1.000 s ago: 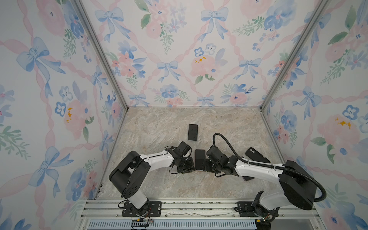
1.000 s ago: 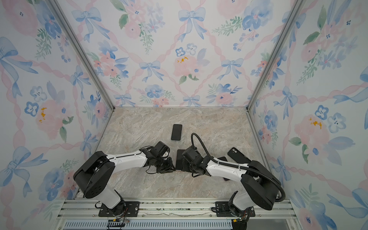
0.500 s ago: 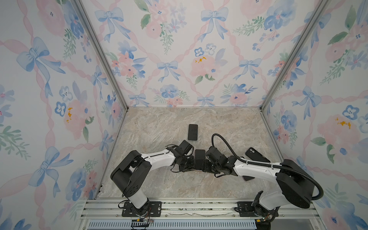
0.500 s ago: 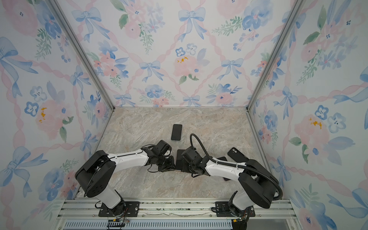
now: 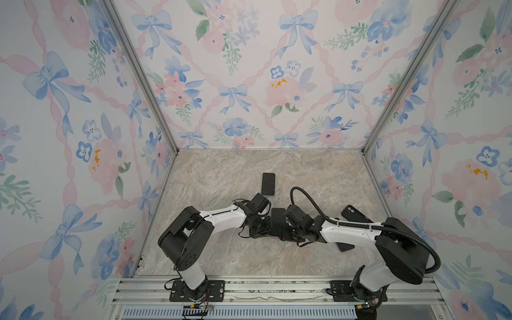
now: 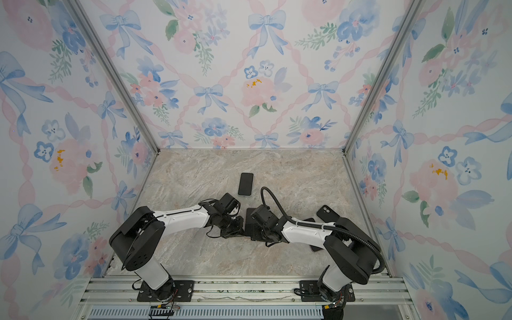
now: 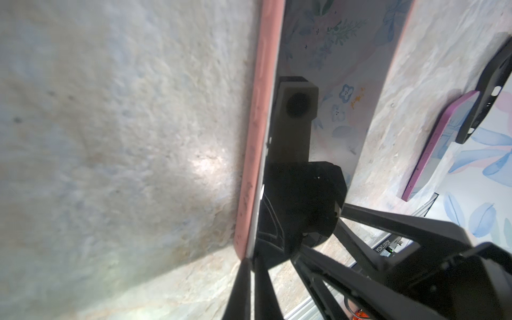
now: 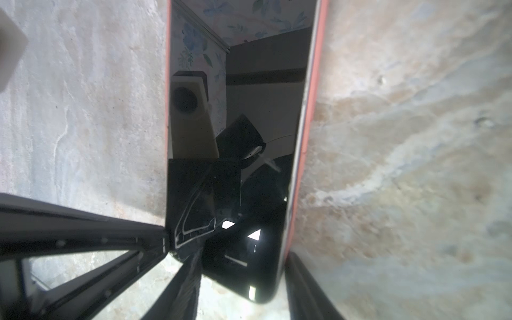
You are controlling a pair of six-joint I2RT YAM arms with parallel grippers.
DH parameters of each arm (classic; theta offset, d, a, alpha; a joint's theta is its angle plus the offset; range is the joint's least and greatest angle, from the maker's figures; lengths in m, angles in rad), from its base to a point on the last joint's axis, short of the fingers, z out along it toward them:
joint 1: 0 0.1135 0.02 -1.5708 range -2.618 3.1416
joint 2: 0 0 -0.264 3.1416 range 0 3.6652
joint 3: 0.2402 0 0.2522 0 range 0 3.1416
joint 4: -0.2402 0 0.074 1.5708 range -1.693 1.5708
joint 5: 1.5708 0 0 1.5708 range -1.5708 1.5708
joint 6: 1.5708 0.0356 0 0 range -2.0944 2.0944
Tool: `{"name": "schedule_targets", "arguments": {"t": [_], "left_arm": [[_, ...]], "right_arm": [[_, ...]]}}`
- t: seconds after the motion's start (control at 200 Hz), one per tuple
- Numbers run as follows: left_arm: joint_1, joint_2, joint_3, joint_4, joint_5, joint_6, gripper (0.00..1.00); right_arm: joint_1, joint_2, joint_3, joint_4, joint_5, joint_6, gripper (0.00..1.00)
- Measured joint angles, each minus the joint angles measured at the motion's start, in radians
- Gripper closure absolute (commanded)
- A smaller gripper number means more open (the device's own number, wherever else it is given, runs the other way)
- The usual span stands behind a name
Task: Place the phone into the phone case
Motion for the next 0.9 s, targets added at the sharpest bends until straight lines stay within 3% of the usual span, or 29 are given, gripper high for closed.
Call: {"name": "schedule_targets", "arguments": {"t": [0.29, 0.54, 0.9], "left_arm": [[0.002, 0.014, 0.01, -0.006, 0.005, 0.016, 0.99], [-0.001, 0.013, 0.032, -0.047, -0.042, 0.067, 0.82], [0.035, -0.005, 0.043, -0.088, -0.046, 0.144, 0.79]], "right_arm": [[0.001, 0.008, 0.012, -0.013, -0.002, -0.002, 0.49], [0.002, 0.006, 0.027, -0.05, 0.014, -0.023, 0.49], [-0.005, -0.029, 0.029, -0.1, 0.044, -0.046, 0.56]]}}
